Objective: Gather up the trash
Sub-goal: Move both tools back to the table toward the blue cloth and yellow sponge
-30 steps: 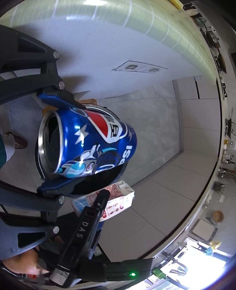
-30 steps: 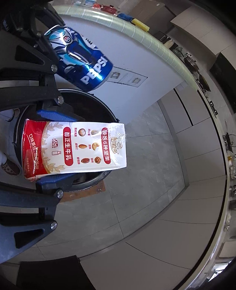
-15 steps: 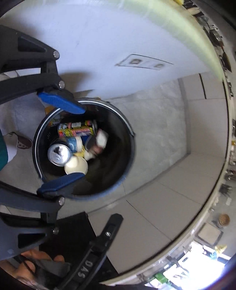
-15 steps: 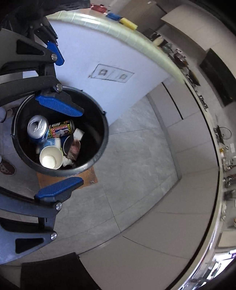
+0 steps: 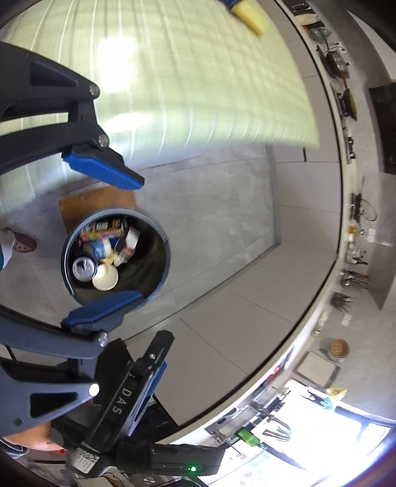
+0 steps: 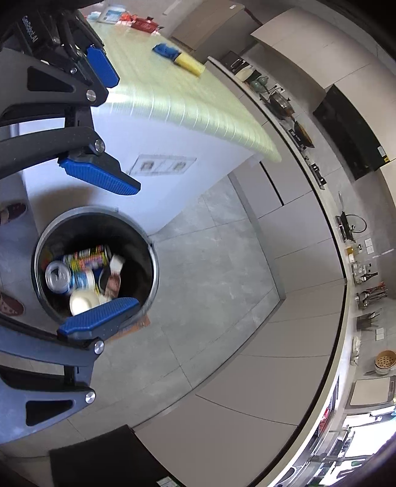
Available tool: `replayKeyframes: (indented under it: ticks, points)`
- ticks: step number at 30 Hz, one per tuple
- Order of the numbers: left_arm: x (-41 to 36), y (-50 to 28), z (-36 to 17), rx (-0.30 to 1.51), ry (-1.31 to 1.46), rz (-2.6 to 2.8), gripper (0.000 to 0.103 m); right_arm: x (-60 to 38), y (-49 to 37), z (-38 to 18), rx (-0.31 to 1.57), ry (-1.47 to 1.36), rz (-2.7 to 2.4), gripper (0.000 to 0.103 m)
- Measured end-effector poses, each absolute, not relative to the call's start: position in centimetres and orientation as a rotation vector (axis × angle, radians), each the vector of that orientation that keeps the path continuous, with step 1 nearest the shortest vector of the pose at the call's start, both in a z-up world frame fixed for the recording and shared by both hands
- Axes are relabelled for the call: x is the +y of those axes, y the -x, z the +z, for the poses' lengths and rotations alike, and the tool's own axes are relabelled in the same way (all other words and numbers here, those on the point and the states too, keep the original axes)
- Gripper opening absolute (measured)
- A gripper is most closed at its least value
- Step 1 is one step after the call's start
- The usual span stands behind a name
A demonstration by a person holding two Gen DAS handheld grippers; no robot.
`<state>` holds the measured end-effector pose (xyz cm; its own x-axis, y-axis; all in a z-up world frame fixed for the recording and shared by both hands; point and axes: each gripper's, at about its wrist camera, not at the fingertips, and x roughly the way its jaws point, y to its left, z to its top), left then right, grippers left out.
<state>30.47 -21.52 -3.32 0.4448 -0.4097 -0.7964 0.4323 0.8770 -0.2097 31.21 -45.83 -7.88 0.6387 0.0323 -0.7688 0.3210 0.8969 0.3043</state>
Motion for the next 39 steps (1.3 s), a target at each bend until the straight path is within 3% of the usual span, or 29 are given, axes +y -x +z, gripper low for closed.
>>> replayKeyframes:
  ticks: [9, 21, 39]
  points:
    - [-8.1, -33.8, -1.2, 0.924, 0.004, -0.439, 0.073, -31.6, -36.0, -2.8, 0.813, -0.412, -0.073, 0.079]
    - [9.0, -38.1, -1.2, 0.925, 0.031, -0.224, 0.073, -14.2, -42.4, -2.8, 0.831, -0.404, 0.048, 0.079]
    - [16.6, -46.2, -2.1, 0.913, -0.009, -0.027, 0.073, -6.2, -52.6, -2.6, 0.851, -0.368, 0.205, 0.079]
